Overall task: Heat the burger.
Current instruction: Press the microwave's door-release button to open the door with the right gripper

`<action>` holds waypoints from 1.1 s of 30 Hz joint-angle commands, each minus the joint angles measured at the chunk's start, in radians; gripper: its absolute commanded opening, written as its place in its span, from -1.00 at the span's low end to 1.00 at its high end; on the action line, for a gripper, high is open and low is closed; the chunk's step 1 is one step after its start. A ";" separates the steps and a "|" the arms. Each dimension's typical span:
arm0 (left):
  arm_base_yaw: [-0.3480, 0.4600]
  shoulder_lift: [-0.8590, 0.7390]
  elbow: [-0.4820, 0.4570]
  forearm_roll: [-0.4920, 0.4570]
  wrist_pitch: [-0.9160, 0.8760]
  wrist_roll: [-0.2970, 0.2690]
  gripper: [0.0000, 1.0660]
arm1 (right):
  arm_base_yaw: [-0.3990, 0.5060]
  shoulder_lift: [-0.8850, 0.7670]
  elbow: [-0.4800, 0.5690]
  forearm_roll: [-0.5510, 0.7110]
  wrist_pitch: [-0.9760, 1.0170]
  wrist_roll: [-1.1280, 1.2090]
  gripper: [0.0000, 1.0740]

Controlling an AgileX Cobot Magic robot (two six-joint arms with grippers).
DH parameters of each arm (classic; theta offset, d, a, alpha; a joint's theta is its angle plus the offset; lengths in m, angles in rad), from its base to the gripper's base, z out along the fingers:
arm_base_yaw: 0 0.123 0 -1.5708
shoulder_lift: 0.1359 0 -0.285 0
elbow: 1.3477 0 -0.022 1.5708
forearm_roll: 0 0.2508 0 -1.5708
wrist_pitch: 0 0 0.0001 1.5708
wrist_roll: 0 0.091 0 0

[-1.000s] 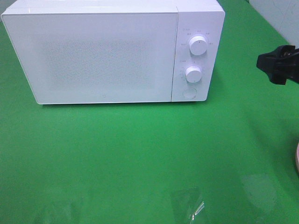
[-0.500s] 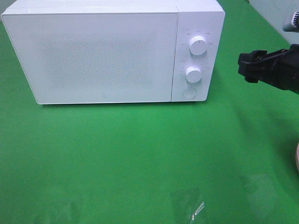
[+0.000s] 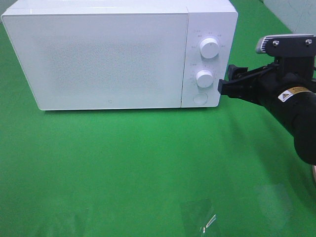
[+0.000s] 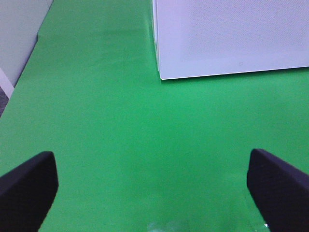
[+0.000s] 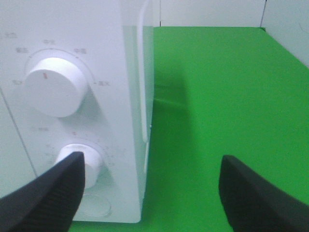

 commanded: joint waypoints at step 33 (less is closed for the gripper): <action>-0.001 -0.023 0.003 -0.003 -0.005 -0.007 0.87 | 0.199 0.151 -0.011 0.122 -0.179 0.102 0.38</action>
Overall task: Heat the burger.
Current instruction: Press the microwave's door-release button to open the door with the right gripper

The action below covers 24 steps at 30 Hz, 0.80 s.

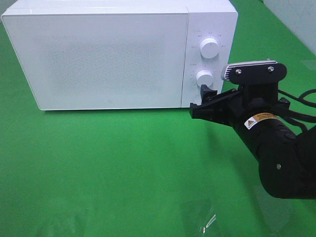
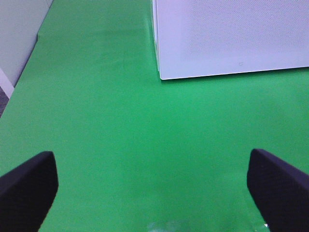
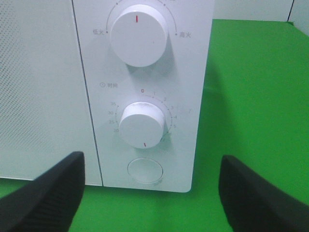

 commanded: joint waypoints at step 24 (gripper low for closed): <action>-0.001 -0.023 0.003 -0.003 -0.005 -0.007 0.87 | 0.003 -0.002 -0.008 -0.067 0.011 1.461 -0.91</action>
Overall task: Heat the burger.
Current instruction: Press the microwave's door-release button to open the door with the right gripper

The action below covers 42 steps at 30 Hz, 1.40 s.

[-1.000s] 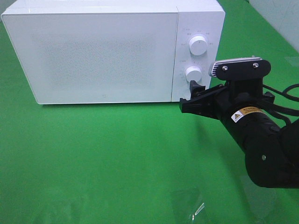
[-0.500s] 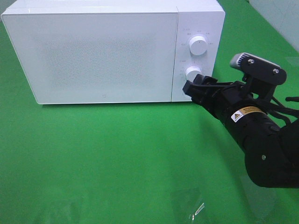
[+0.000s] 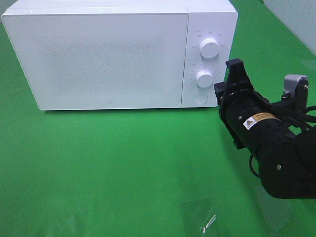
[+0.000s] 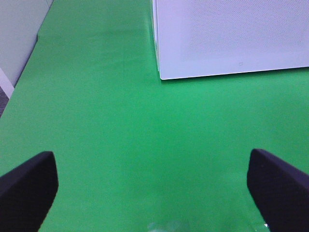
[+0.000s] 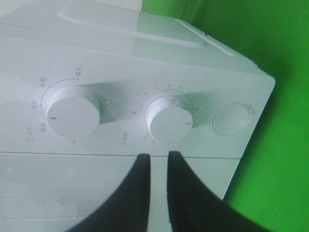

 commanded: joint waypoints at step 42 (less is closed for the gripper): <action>-0.001 -0.023 0.003 -0.003 -0.005 -0.007 0.87 | -0.165 0.212 -0.184 -0.231 0.191 0.355 -1.00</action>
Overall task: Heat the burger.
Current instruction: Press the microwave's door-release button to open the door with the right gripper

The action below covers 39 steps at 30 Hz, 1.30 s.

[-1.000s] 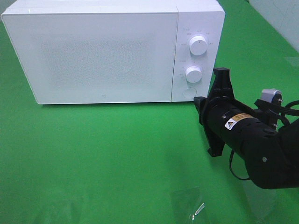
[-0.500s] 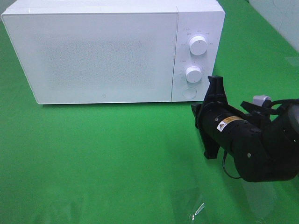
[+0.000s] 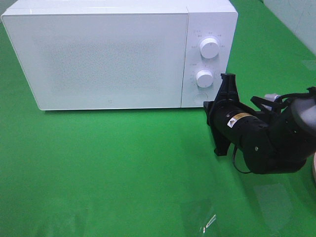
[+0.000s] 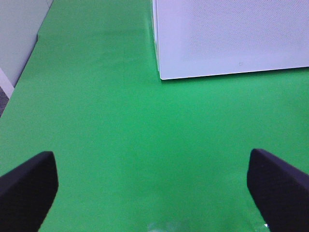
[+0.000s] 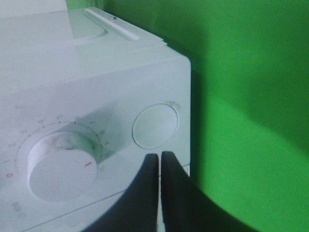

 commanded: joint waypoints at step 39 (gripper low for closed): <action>-0.001 -0.020 0.003 -0.004 -0.005 -0.007 0.87 | -0.046 0.141 -0.177 0.003 -0.053 0.011 -1.00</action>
